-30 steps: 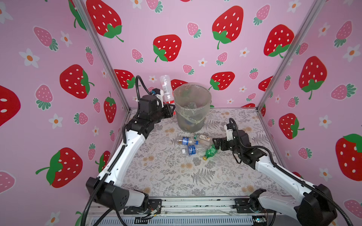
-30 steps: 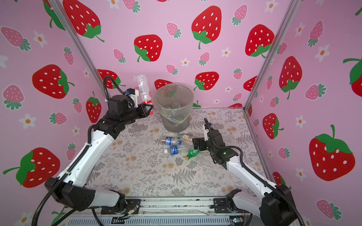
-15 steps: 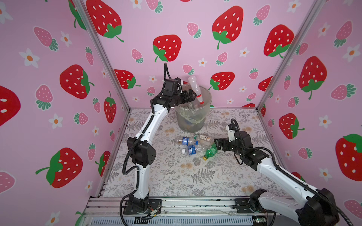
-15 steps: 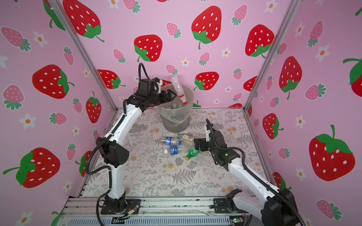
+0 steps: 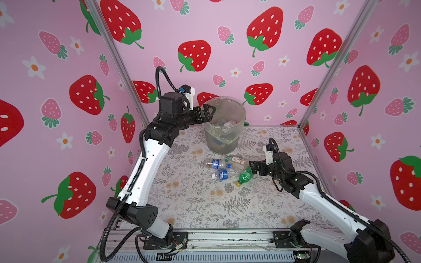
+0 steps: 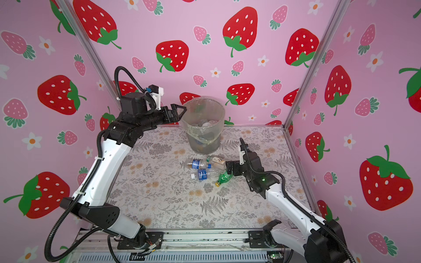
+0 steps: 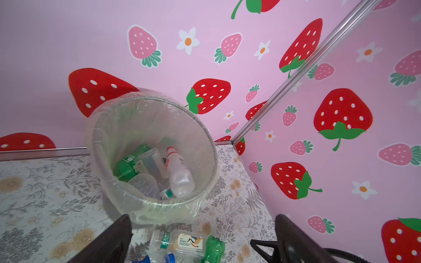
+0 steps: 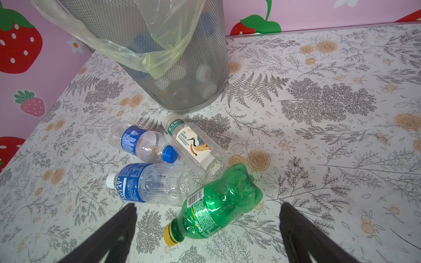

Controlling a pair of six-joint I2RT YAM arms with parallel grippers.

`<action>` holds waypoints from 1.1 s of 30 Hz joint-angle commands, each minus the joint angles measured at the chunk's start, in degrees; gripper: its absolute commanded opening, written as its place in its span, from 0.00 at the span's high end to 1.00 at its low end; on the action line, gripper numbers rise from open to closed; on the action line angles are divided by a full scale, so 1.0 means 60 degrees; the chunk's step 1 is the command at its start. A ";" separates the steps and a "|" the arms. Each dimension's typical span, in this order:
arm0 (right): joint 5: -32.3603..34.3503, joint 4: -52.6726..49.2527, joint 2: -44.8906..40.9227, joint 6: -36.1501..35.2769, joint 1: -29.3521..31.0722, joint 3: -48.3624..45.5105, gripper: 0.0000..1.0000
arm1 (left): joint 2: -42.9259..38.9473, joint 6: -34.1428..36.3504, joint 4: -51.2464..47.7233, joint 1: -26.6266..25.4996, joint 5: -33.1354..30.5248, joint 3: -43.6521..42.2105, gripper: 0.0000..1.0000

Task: Throw the plastic bottles in the bin
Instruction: 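Withdraw the left gripper from the bin while the right gripper lowers toward the green bottle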

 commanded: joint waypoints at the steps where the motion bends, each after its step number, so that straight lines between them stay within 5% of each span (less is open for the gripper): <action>1: 0.0068 -0.0179 -0.0024 0.0173 -0.0029 0.0299 0.01 | -0.0261 0.0209 -0.0185 0.0475 -0.0080 -0.0821 0.01; 22: 0.0383 -0.0719 0.0578 0.0904 -0.0027 0.0398 0.01 | -0.1212 0.0373 -0.0360 0.2422 0.1146 -0.3820 0.01; 33: 0.0318 -0.1055 0.1364 0.1933 -0.0027 0.0205 0.01 | -0.1290 0.1300 -0.0399 0.2521 0.0519 -0.4667 0.01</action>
